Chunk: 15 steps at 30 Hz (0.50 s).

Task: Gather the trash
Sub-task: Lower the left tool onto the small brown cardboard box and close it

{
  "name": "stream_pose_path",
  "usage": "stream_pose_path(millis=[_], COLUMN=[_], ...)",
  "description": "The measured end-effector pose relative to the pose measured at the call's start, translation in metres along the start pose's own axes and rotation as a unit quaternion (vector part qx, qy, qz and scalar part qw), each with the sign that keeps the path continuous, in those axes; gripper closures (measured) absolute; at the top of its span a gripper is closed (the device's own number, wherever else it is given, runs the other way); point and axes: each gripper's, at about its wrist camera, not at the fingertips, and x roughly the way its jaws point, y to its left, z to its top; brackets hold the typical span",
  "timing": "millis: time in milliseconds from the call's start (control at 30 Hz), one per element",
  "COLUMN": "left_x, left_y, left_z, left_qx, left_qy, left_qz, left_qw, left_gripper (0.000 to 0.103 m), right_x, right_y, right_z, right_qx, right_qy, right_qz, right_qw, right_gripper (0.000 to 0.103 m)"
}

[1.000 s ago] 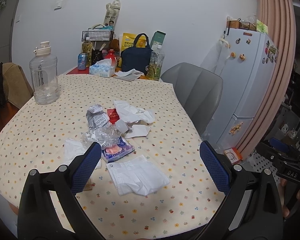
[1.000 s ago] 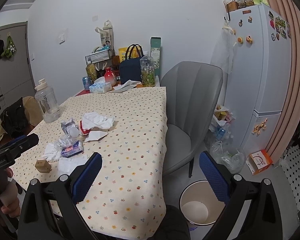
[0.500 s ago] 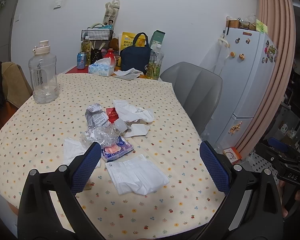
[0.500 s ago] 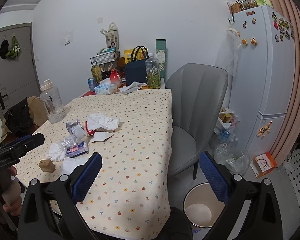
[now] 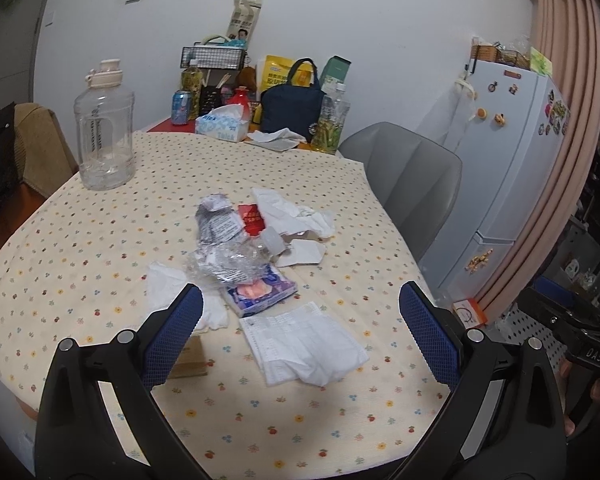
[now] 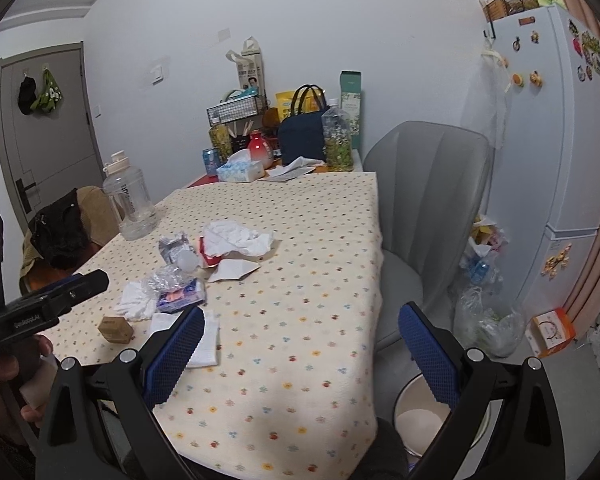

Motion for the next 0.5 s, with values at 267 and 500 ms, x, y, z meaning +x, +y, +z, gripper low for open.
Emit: stream_pose_path(millis=[267,500], left_x=[0.006,0.025], left_y=[0.036,0.063], left_z=[-0.009,-0.025], left_qx=[-0.029,-0.05], left_qy=[0.017,0.05], left_qz=[0.016,0.044], left_qw=[0.9993,0.9965], left_gripper=[0.006,0.01], right_x=[0.028,0.059], right_y=[0.029,0.042], right_z=[-0.003,-0.012], right_qx=[-0.026,-0.015], right_qy=[0.033,0.087], right_qz=[0.033,0.063], right_qw=[0.999,0.994], right_gripper=[0.017,0.028])
